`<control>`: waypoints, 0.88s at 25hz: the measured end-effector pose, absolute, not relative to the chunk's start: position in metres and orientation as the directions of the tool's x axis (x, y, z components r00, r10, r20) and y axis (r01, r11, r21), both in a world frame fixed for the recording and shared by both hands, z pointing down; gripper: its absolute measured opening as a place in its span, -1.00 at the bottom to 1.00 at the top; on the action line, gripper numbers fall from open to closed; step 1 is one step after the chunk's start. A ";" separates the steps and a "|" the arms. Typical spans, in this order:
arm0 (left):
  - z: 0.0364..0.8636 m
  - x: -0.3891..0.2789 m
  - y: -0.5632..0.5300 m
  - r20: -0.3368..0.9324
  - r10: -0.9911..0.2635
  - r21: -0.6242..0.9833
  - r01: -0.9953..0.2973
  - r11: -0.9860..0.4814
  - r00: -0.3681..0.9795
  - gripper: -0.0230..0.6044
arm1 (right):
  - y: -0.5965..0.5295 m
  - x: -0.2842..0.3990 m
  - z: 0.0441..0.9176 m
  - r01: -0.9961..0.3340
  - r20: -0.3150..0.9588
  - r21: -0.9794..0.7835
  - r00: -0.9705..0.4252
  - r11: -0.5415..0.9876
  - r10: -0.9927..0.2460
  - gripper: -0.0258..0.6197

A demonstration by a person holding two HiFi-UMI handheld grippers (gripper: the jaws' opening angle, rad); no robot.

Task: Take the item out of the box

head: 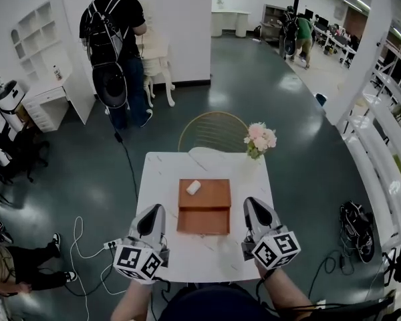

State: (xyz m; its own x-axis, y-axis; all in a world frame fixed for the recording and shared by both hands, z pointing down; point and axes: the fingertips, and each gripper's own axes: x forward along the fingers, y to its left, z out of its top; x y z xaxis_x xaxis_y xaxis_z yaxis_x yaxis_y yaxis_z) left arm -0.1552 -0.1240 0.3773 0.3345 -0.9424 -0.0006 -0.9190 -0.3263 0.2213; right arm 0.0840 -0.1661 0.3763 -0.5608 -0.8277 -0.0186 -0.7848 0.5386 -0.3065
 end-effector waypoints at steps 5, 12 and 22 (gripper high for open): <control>0.385 -0.149 -0.123 0.021 -0.943 0.214 -0.923 -0.320 0.332 -0.92 | -0.151 0.068 0.371 -0.774 -0.031 -0.206 -0.606 0.598 -0.795 -0.91; 0.397 -0.140 -0.123 0.051 -0.939 0.207 -0.924 -0.323 0.340 -0.92 | -0.145 0.074 0.358 -0.790 -0.076 -0.102 -0.600 0.605 -0.796 -0.92; 0.401 -0.141 -0.122 0.058 -0.943 0.197 -0.930 -0.311 0.328 -0.92 | -0.143 0.079 0.361 -0.791 -0.079 -0.121 -0.594 0.599 -0.800 -0.92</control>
State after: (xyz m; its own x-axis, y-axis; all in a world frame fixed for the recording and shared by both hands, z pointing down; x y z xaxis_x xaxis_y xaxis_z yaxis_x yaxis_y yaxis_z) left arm -0.1410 -0.1219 0.4005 0.3277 -0.9430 0.0582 -0.9299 -0.3110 0.1965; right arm 0.0792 -0.1430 0.3612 -0.5943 -0.8004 -0.0785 -0.7913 0.5994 -0.1211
